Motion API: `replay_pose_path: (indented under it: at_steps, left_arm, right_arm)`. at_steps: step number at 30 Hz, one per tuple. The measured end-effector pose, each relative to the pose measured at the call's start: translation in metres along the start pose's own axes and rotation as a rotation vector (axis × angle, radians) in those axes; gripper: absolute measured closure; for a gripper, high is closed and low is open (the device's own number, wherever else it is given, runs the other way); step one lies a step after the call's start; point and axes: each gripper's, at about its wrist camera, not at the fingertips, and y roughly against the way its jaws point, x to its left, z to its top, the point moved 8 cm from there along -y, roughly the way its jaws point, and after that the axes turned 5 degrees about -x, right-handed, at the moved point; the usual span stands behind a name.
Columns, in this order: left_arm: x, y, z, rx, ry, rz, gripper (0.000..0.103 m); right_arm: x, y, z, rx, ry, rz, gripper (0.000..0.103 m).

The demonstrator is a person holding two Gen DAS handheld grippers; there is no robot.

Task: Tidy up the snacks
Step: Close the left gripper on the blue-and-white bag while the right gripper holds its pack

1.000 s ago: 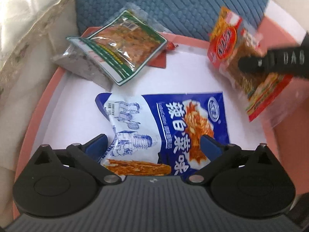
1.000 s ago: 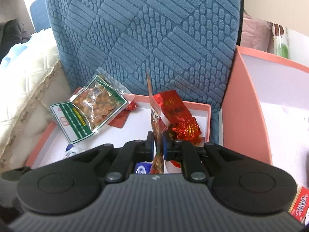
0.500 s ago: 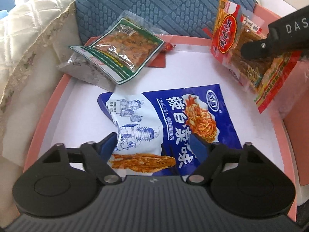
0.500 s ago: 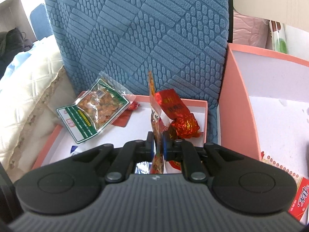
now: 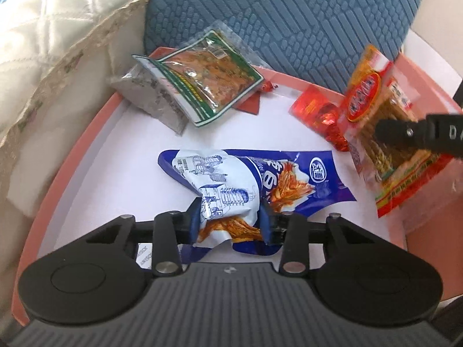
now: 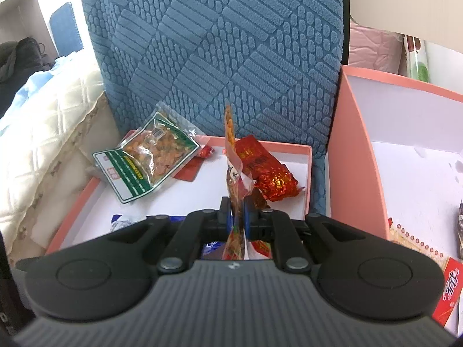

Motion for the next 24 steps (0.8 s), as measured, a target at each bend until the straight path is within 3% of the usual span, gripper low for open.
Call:
replay_pose_path:
  at_steps: [11, 24]
  left_arm:
    - [0.016, 0.038, 0.003, -0.047, 0.135, -0.024, 0.059]
    - [0.019, 0.095, 0.005, -0.137, 0.173, -0.037, 0.059]
  right_arm:
    - [0.005, 0.019, -0.011, -0.023, 0.015, -0.012, 0.091]
    - [0.014, 0.051, -0.027, -0.064, 0.003, 0.000, 0.091]
